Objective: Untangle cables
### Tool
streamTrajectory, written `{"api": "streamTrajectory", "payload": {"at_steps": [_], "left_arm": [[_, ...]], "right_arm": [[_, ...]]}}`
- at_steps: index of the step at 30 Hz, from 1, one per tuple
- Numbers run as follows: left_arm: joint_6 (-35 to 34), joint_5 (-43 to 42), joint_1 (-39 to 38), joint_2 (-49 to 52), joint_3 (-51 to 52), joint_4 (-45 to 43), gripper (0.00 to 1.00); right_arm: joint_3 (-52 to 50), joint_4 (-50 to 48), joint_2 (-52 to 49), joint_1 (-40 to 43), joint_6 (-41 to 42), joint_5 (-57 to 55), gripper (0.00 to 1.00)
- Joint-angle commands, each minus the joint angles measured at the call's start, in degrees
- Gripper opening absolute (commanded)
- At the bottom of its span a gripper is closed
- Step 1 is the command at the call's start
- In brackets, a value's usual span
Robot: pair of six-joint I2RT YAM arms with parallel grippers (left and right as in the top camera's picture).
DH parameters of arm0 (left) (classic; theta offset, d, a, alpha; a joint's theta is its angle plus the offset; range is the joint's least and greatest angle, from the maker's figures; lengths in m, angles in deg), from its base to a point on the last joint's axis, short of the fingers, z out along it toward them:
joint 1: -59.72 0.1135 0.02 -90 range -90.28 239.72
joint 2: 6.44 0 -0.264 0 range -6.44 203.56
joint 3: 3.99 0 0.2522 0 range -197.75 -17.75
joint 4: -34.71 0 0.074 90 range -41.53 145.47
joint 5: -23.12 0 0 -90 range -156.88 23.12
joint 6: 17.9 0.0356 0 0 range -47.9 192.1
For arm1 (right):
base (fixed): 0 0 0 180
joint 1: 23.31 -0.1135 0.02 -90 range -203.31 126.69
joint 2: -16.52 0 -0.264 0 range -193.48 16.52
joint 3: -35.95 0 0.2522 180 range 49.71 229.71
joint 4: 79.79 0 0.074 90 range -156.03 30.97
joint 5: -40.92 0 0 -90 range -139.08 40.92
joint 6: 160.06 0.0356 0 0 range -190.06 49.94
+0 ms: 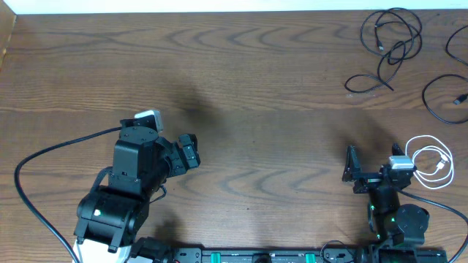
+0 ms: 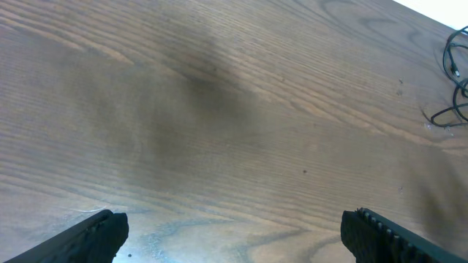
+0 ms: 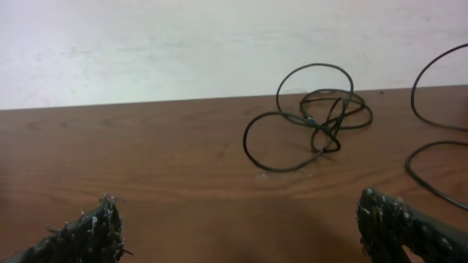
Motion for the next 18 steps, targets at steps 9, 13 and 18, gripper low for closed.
{"api": "streamTrajectory", "payload": {"at_steps": [9,13,18], "left_arm": [[0.5,0.7,0.2,0.0,-0.3,0.1,0.98],[0.5,0.7,0.2,0.0,-0.3,0.1,0.98],[0.5,0.7,0.2,0.0,-0.3,0.1,0.98]], "right_arm": [[-0.3,0.1,0.4,-0.2,-3.7,-2.0,0.99],[-0.3,0.1,0.4,-0.3,-4.5,-1.9,0.99],[-0.3,0.1,0.4,-0.3,-8.6,-2.2,0.99]]}}
